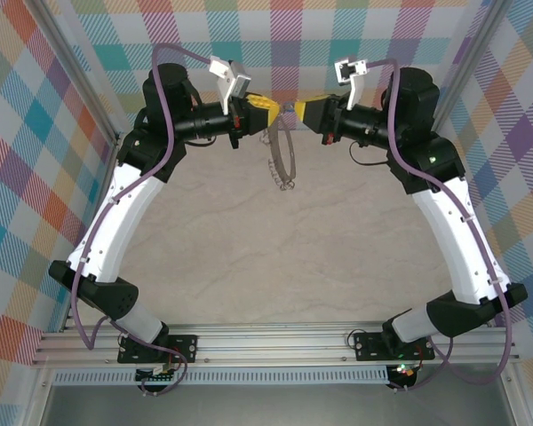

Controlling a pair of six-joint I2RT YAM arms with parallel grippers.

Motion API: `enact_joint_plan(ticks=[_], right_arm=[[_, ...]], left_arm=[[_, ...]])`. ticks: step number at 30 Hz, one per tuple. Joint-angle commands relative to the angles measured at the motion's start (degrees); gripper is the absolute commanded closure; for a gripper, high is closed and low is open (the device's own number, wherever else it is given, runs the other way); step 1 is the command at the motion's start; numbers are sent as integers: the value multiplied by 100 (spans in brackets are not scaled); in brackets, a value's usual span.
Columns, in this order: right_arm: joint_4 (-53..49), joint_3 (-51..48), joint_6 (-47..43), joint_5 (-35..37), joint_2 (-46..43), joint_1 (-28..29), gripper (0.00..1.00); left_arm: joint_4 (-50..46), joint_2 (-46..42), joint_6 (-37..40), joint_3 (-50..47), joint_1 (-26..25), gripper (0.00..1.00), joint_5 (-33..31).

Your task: Put the keys on the keyring

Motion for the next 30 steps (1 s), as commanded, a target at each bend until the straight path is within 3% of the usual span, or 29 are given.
enact_joint_plan(ticks=[1,13,30], right_arm=[[33,14,-19,-158,-66,41,100],[-490,5,-486,392,-242,44,100],[-295,319,-290,-82,149,138,100]], left_arm=[[280,-63,7,162,-66,100,19],[230,-80,68,148,-66,100,9],[249,-115,-5,152,-61,100,9]])
